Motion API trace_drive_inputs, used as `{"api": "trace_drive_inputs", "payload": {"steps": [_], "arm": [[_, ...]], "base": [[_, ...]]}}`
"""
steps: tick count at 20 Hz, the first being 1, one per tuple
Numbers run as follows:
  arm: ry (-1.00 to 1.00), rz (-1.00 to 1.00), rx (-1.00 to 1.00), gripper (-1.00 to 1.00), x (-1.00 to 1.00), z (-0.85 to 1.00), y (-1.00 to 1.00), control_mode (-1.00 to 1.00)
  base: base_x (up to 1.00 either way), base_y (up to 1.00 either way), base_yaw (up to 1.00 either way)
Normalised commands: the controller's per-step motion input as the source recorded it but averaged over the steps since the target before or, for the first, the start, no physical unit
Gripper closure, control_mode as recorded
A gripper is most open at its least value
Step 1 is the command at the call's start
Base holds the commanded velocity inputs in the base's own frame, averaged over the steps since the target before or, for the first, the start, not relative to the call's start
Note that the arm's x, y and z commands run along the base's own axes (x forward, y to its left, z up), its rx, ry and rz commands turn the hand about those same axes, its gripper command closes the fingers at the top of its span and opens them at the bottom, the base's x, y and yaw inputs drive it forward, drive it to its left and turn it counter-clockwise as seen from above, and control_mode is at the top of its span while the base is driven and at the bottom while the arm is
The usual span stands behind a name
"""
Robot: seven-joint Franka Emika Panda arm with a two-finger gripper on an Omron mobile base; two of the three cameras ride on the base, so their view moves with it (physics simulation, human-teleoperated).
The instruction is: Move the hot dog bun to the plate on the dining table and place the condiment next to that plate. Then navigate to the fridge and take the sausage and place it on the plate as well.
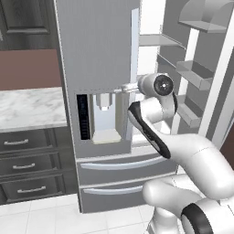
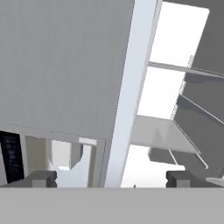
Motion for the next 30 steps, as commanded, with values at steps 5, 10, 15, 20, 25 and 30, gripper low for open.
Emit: {"api": "trace_drive_inputs", "payload": {"steps": [5, 10, 15, 20, 25, 30], "arm": [[0.05, 0.0, 0.09, -1.0, 0.27, 0.4, -0.01, -1.0], [0.16, -0.02, 0.02, -1.0, 0.02, 0.6, 0.0, -1.0], [0.05, -0.01, 0.0, -1.0, -0.01, 0.31, -0.11, -1.0], [0.0, 0.0, 0.0, -1.0, 0.0, 0.07, -0.16, -1.0], [0.0, 0.0, 0.0, -1.0, 0.11, 0.0, -0.07, -1.0], [0.0, 0.0, 0.02, -1.0, 0.32, 0.0, -0.05, -1.0]], "base": [[0.0, 0.0, 0.0], [0.0, 0.0, 0.0], [0.0, 0.0, 0.0], [0.0, 0.0, 0.0], [0.0, 0.0, 0.0], [0.0, 0.0, 0.0]]}}
